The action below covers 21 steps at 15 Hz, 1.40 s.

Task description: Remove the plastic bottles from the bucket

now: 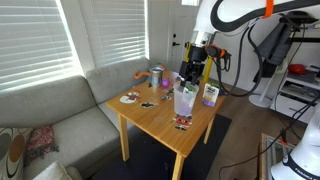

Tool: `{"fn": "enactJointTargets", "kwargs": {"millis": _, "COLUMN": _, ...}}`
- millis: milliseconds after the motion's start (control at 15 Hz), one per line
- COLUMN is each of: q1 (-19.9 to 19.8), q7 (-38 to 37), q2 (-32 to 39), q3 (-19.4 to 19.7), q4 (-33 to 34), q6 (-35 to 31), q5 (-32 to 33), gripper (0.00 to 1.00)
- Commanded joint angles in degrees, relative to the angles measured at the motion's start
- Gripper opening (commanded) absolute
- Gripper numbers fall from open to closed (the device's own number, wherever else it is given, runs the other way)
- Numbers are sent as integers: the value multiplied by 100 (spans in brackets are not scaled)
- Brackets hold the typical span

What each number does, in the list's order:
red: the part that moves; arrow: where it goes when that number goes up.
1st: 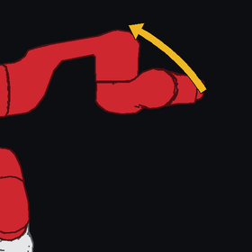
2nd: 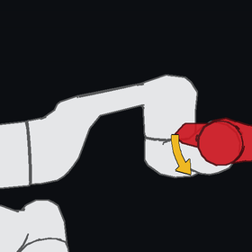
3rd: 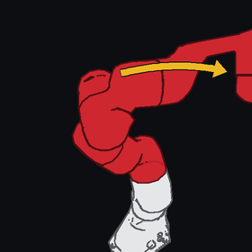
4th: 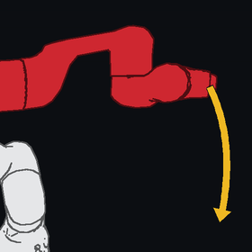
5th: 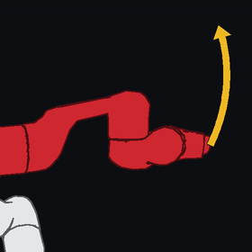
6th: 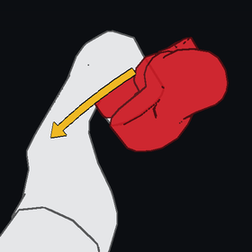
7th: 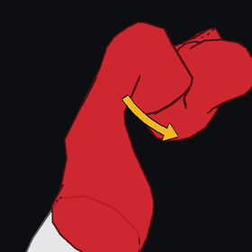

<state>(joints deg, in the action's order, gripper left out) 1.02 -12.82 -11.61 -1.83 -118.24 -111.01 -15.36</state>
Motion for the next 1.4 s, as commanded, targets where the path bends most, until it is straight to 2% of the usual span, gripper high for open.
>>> {"fn": "enactJointTargets", "kwargs": {"millis": 0, "q1": 22, "q7": -50, "q2": 106, "q3": -17, "q4": 78, "q6": -15, "q5": -61, "gripper": 94}}
{"fn": "enactJointTargets", "kwargs": {"millis": 133, "q1": 19, "q7": -52, "q2": 127, "q3": -14, "q4": 79, "q6": -9, "q5": -57, "gripper": 87}}
{"fn": "enactJointTargets", "kwargs": {"millis": 200, "q1": 19, "q7": -51, "q2": 136, "q3": -13, "q4": 82, "q6": -7, "q5": -57, "gripper": 79}}
{"fn": "enactJointTargets", "kwargs": {"millis": 267, "q1": 19, "q7": -51, "q2": 142, "q3": -14, "q4": 81, "q6": -6, "q5": -55, "gripper": 67}}
{"fn": "enactJointTargets", "kwargs": {"millis": 400, "q1": 18, "q7": -48, "q2": 151, "q3": -14, "q4": 77, "q6": -9, "q5": -49, "gripper": 65}}
{"fn": "enactJointTargets", "kwargs": {"millis": 533, "q1": 11, "q7": -81, "q2": 167, "q3": -18, "q4": 79, "q6": 3, "q5": -10, "gripper": 55}}
{"fn": "enactJointTargets", "kwargs": {"millis": 600, "q1": 5, "q7": -121, "q2": 181, "q3": -26, "q4": 83, "q6": 22, "q5": 39, "gripper": 53}}
{"fn": "enactJointTargets", "kwargs": {"millis": 667, "q1": 7, "q7": -111, "q2": 189, "q3": -24, "q4": 84, "q6": 30, "q5": 37, "gripper": 57}}
{"fn": "enactJointTargets", "kwargs": {"millis": 933, "q1": -9, "q7": -195, "q2": 258, "q3": -35, "q4": 91, "q6": 111, "q5": 158, "gripper": 56}}
{"fn": "enactJointTargets", "kwargs": {"millis": 1000, "q1": -8, "q7": -206, "q2": 280, "q3": -37, "q4": 90, "q6": 110, "q5": 182, "gripper": 52}}
{"fn": "enactJointTargets", "kwargs": {"millis": 1067, "q1": -6, "q7": -220, "q2": 300, "q3": -39, "q4": 90, "q6": 105, "q5": 193, "gripper": 37}}
{"fn": "enactJointTargets", "kwargs": {"millis": 1133, "q1": -4, "q7": -247, "q2": 315, "q3": -43, "q4": 90, "q6": 85, "q5": 202, "gripper": 28}}
{"fn": "enactJointTargets", "kwargs": {"millis": 1200, "q1": -8, "q7": -324, "q2": 329, "q3": -56, "q4": 92, "q6": 83, "q5": 272, "gripper": 25}}
{"fn": "enactJointTargets", "kwargs": {"millis": 1333, "q1": -3, "q7": -416, "q2": 329, "q3": -65, "q4": 94, "q6": 74, "q5": 336, "gripper": 10}}
